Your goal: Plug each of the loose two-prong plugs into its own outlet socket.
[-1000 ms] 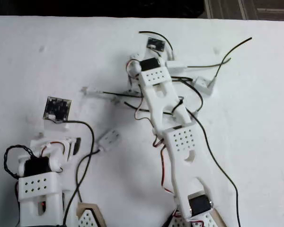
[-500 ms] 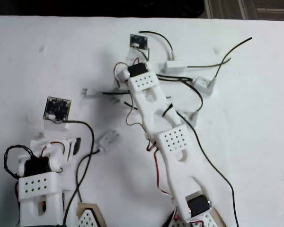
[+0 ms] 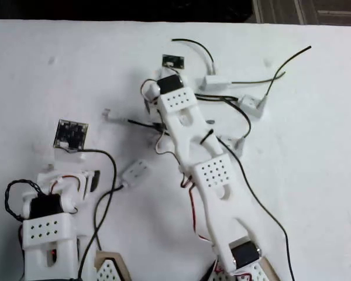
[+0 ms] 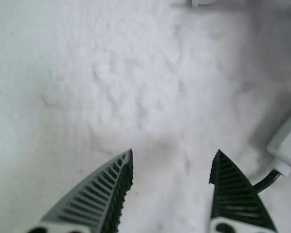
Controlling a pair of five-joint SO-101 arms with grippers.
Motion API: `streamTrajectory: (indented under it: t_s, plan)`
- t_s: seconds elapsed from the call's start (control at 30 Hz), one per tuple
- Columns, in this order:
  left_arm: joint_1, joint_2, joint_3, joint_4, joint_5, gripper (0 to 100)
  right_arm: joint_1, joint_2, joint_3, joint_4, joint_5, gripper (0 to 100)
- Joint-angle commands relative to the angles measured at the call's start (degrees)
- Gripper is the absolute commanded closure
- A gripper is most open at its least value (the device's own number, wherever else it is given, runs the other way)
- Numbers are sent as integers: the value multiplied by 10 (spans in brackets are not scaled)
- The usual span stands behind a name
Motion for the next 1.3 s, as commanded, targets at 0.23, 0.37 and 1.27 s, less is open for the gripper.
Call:
streamTrajectory:
  t_s: [0.23,0.37,1.27]
  plan:
    - [-5,-10,-2,-11,5,740,28,-133,34,28,23,950]
    - [-5,-10,-2,-11,5,740,29,-183,88,27,26,858]
    - [-7,-10,-2,-11,4,740,43,1,-52,17,23,814]
